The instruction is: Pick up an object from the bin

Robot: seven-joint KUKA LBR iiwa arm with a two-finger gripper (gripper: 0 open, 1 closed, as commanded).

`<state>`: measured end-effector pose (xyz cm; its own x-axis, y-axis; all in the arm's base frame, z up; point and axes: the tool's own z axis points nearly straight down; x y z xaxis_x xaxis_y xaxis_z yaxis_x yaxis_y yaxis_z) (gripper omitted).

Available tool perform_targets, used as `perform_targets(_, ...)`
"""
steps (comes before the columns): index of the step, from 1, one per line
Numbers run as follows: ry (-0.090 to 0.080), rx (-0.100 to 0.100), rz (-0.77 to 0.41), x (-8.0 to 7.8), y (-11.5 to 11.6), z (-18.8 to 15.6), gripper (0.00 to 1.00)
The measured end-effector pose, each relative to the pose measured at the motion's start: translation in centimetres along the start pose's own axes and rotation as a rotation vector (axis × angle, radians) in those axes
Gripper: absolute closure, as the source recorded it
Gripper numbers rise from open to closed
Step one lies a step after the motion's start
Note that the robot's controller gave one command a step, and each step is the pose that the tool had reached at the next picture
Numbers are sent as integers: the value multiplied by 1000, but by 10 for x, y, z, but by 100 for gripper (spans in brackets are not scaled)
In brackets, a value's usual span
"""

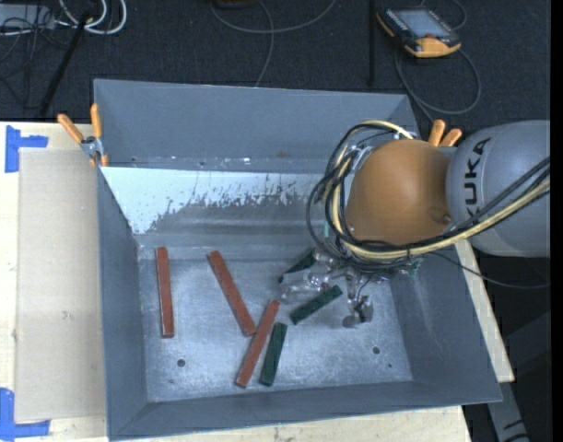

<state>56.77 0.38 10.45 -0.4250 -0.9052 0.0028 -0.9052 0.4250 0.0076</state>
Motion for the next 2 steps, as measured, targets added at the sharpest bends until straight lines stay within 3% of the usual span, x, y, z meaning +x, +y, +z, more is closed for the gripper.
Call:
perform_targets(1, -8, 8, 8, 1, -40, 35, 0)
perform_targets(2, -6, 9, 9, 2, -40, 34, 100)
